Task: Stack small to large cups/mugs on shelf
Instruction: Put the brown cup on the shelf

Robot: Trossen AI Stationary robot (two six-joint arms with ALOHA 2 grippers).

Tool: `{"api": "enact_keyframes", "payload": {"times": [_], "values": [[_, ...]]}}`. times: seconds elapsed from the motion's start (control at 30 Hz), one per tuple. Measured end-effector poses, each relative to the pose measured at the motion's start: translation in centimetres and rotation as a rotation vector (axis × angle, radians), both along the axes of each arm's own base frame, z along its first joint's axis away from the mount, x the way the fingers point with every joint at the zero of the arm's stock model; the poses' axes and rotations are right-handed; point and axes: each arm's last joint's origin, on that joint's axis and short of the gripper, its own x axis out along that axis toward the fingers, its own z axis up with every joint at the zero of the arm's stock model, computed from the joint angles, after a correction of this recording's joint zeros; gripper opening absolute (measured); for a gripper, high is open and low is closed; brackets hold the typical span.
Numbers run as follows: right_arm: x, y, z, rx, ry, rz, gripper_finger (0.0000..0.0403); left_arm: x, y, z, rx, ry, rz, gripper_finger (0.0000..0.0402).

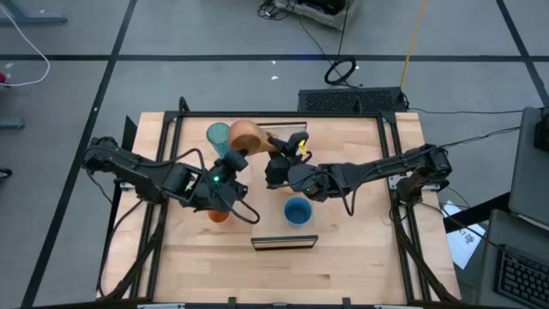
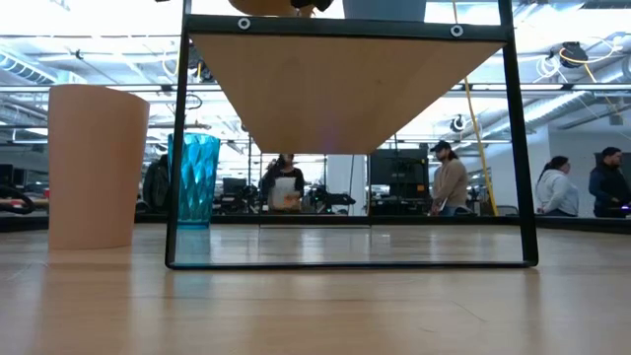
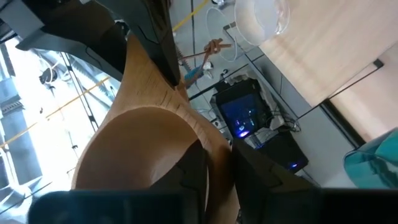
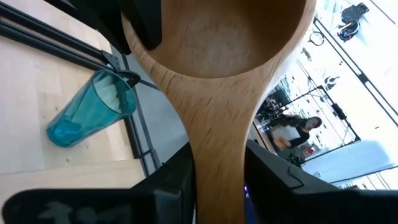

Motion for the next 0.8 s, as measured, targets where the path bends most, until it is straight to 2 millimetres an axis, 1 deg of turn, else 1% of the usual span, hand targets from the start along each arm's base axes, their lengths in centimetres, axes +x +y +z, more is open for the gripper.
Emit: {"api": "enact_keyframes", "payload": {"times": [0.23,0.37,0.57,0.8], "values": [[-0.1,0.9,0.0,-0.01,0.009,0.022,0.0099,-0.3,-0.8,-0.1,-0.039,-0.04,-0.014,0.0052],[-0.2,1.2,0.0,-0.009,0.008,0.032,0.0109,-0.3,-1.0,-0.1,-0.051,-0.051,-0.018,0.0049],[-0.3,1.7,0.0,-0.009,0.011,0.05,0.0144,-0.4,-1.1,-0.1,-0.074,-0.071,-0.014,0.0037],[-0.3,1.9,0.0,-0.007,0.012,0.065,0.0203,-0.3,-1.2,-0.1,-0.099,-0.095,-0.014,0.0035]]}}
